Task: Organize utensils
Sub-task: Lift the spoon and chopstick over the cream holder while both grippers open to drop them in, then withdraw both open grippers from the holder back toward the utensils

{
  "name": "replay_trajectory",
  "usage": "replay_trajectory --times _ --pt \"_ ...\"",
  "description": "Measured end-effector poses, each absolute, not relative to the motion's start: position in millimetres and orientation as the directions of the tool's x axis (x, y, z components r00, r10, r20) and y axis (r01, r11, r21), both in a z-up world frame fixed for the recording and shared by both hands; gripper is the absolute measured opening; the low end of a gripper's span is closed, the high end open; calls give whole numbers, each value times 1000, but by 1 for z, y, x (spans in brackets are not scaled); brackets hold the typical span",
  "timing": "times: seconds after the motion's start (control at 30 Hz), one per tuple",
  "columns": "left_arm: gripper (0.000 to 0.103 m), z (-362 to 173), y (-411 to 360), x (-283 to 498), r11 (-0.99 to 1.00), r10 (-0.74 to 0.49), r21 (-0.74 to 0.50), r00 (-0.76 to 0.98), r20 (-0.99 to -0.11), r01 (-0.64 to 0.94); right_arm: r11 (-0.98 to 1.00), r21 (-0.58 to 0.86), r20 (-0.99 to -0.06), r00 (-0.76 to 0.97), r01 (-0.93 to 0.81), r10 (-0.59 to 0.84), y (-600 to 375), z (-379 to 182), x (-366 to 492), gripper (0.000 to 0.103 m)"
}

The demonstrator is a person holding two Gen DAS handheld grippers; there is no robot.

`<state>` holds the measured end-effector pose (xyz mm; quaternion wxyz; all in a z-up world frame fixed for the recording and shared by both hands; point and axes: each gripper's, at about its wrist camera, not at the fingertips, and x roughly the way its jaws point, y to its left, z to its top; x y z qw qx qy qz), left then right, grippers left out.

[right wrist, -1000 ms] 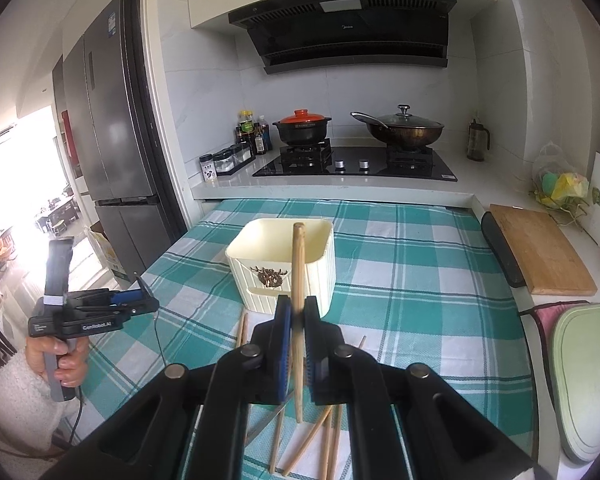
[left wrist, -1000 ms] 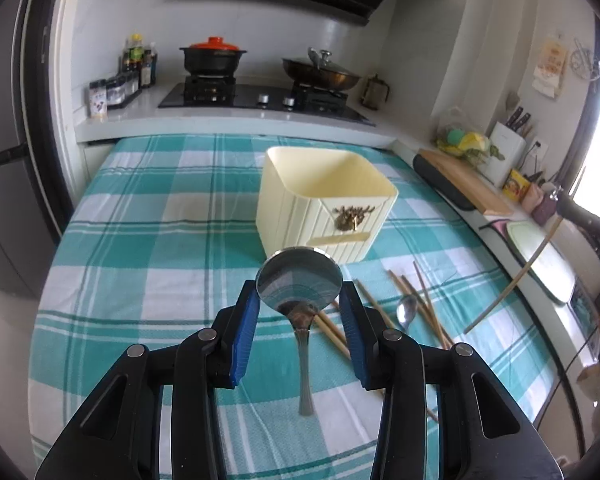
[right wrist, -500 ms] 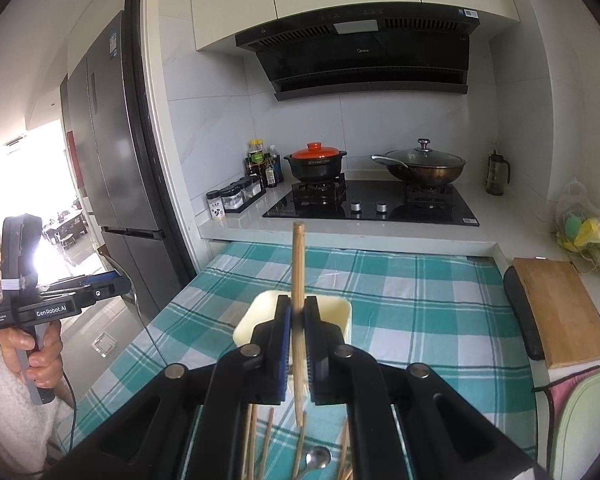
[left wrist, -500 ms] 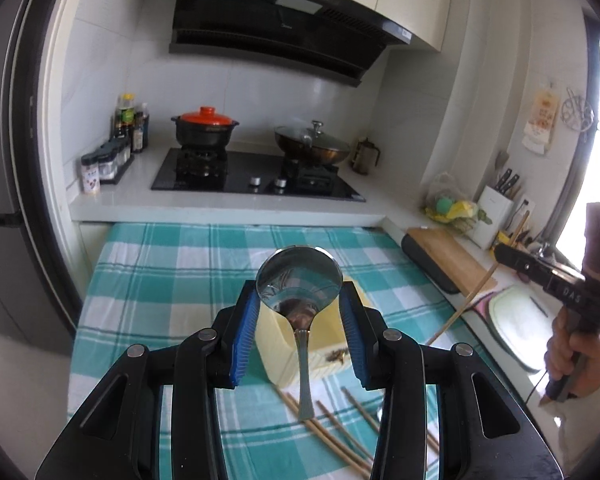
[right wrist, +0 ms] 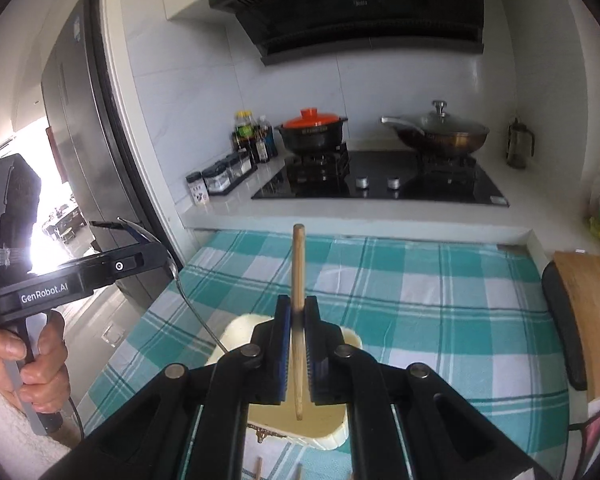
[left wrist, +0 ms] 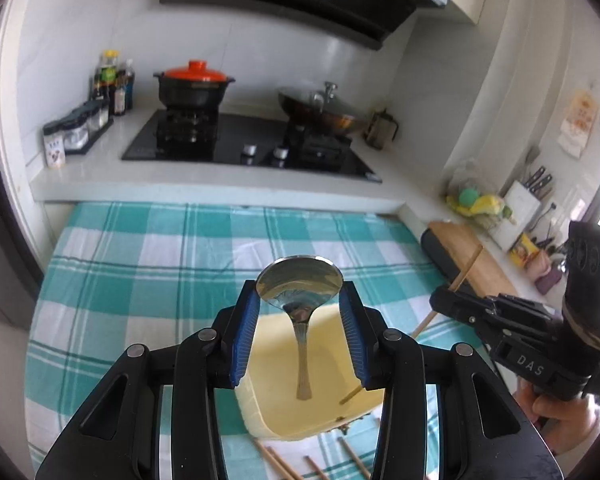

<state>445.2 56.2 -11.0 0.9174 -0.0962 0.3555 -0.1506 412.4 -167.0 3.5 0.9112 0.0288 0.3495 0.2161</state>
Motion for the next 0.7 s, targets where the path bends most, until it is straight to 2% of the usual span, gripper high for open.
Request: replay_trajectory --times 0.17,0.37,0.47,0.5,0.6,0.7 --pt "41 -65 44 472 956 -290 -245 630 -720 160 913 246 -729 560 -325 395 -159 -47 452 7" --pt "43 -79 44 475 971 -232 -211 642 -731 110 924 200 -734 575 -326 361 -152 -59 457 12" --pt "55 -72 51 454 974 -223 -195 658 -719 118 926 176 -728 589 -334 351 -155 -58 438 33" --pt "63 -70 53 443 976 -215 -179 667 -713 124 927 170 -723 597 -335 348 -158 -56 429 40" --pt "74 -66 59 394 980 -201 -138 688 -698 146 933 127 -720 616 -337 320 -168 -51 385 42" --pt "79 -74 60 340 981 -191 -115 681 -707 156 952 32 -715 658 -304 234 -176 -50 331 61"
